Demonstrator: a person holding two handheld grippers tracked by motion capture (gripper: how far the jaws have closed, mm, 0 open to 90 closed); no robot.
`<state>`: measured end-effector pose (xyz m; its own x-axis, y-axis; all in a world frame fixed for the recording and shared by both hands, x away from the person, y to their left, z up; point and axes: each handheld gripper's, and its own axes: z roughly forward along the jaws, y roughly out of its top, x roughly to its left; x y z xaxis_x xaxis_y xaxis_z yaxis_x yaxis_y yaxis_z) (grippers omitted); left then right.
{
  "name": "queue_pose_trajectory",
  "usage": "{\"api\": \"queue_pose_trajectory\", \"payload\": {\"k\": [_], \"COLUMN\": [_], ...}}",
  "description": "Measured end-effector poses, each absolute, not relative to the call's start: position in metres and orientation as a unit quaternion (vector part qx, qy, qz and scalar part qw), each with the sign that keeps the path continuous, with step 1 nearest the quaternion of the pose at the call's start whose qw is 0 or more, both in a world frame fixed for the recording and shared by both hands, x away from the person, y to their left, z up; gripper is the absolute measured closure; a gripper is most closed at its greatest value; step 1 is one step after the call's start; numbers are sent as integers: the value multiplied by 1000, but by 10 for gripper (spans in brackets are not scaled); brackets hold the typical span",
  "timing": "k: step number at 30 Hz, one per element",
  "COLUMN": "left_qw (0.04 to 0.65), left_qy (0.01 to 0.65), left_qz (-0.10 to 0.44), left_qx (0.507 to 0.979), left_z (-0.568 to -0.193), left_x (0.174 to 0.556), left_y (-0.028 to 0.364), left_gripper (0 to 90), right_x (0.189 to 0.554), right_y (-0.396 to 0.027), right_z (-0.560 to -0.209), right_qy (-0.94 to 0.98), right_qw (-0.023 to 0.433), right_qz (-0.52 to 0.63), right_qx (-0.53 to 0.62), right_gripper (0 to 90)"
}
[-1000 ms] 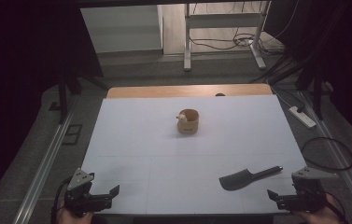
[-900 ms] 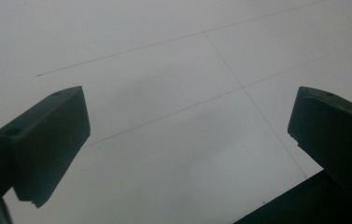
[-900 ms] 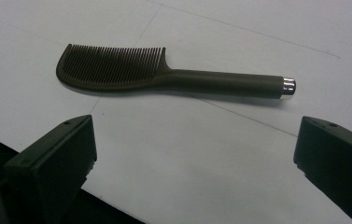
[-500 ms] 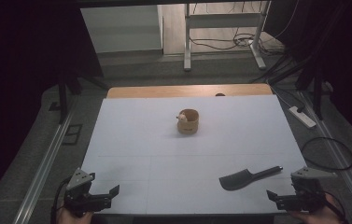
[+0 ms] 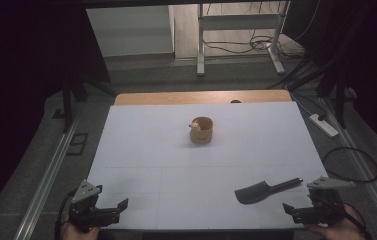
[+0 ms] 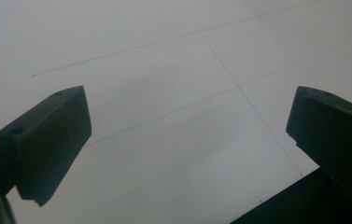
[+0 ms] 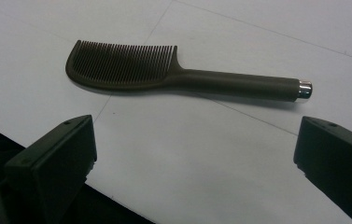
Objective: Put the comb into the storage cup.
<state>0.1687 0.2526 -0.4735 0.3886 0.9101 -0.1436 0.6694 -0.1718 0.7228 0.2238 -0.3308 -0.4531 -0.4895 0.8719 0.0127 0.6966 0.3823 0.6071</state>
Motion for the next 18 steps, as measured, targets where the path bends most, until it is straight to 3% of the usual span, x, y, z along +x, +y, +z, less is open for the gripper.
{"api": "queue_pose_trajectory", "payload": {"k": [9, 11, 14, 18], "left_qw": [369, 370, 370, 370], "left_qy": [530, 530, 531, 530], "left_qz": [162, 161, 161, 161], "left_qx": [746, 746, 745, 746], "left_z": [-474, -474, -474, -474], "left_x": [169, 169, 169, 170], "left_y": [253, 253, 253, 253], "left_gripper": [7, 7, 7, 7], "right_x": [228, 228, 230, 232], "right_y": [-323, -321, -318, -316], "right_z": [-453, -452, -450, -451], "right_qy": [828, 830, 837, 842], "right_qw": [151, 147, 138, 123], "right_qz": [278, 282, 291, 294], "right_qx": [463, 459, 443, 435], "right_gripper": [55, 99, 260, 365]}}
